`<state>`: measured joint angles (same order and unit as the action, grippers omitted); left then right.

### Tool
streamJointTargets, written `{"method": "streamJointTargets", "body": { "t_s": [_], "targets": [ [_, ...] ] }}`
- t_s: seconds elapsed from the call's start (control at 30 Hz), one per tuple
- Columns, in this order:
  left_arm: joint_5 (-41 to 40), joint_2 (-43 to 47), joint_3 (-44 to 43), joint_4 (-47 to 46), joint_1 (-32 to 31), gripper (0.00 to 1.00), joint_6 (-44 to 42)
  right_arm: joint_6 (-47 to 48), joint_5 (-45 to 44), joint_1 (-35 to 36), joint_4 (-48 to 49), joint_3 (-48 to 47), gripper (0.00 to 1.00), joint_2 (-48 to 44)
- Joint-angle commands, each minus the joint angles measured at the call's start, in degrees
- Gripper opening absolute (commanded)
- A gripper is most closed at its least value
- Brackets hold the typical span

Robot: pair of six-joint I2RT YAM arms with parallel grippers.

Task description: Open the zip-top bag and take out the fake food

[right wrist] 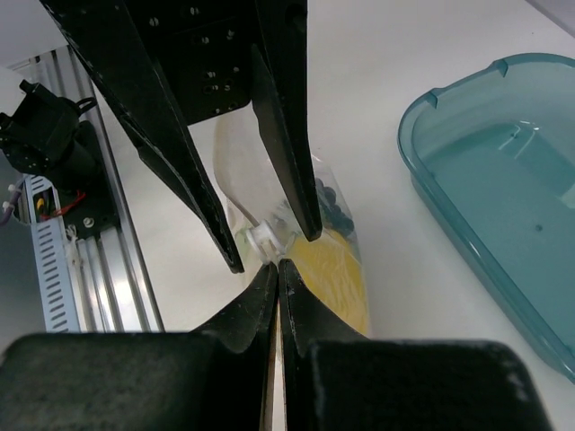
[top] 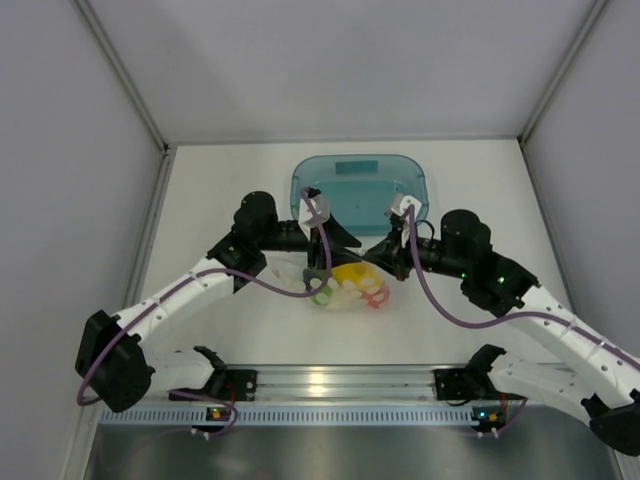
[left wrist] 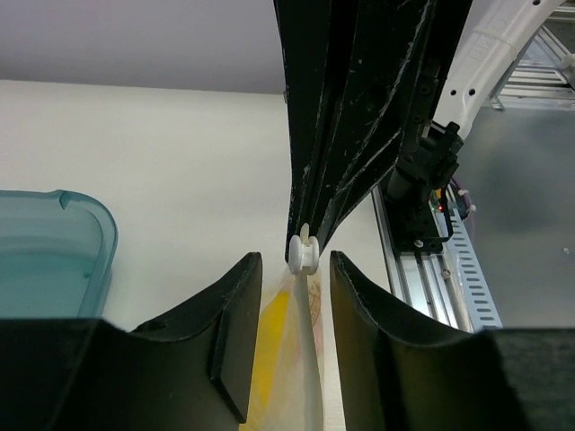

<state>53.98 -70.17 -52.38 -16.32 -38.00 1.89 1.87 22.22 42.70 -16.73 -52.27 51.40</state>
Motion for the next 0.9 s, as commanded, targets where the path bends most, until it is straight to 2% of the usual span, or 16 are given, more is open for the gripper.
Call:
{"method": "streamJointTargets", "body": {
  "t_s": [0.0, 0.1, 0.13, 0.17, 0.43, 0.53, 0.6, 0.67, 0.8, 0.83, 0.87],
  "targets": [
    [2.01, -1.02, -1.94, -3.20, -0.15, 0.41, 0.13, -0.64, 0.55, -0.69, 4.34, -1.25, 0.00, 0.28],
    [1.75, -1.54, -2.29, -3.20, -0.23, 0.36, 0.13, -0.55, 0.46, -0.77, 4.34, -1.17, 0.00, 0.55],
    [1.75, -1.63, -2.46, -3.28, -0.23, 0.29, 0.13, -0.46, 0.55, -0.69, 4.34, -1.08, 0.00, 0.63],
    [1.75, -1.81, -2.55, -3.20, -0.23, 0.28, 0.13, -0.46, 0.37, -0.77, 4.43, -1.17, 0.00, 0.81],
    [1.66, -1.81, -3.61, -3.28, -0.32, 0.33, 0.75, 0.06, -0.60, -0.69, 4.25, -0.64, 0.00, 1.51],
    [2.10, -1.90, -3.78, -3.20, -0.32, 0.20, 0.66, 0.15, -0.68, -0.86, 4.51, -0.55, 0.00, 1.60],
    [2.19, -2.16, -3.61, -3.20, -0.32, 0.17, 0.66, 0.15, -0.68, -0.95, 4.69, -0.46, 0.00, 1.60],
    [2.27, -2.69, -3.43, -3.20, -0.32, 0.17, 0.75, 0.06, -1.12, -1.04, 4.78, -0.46, 0.00, 1.43],
    [2.19, -2.95, -2.99, -3.28, -0.24, 0.06, 0.66, -0.46, -2.00, -1.30, 5.04, -0.55, 0.00, 0.99],
    [2.01, -2.95, -2.82, -3.20, -0.23, 0.00, 0.48, -0.90, -2.26, -1.39, 5.13, -0.55, 0.00, 0.81],
    [1.31, -2.78, -2.64, -3.02, -0.23, 0.00, 0.31, -0.99, -2.70, -1.48, 5.13, -0.55, 0.00, 0.38]
  ]
}}
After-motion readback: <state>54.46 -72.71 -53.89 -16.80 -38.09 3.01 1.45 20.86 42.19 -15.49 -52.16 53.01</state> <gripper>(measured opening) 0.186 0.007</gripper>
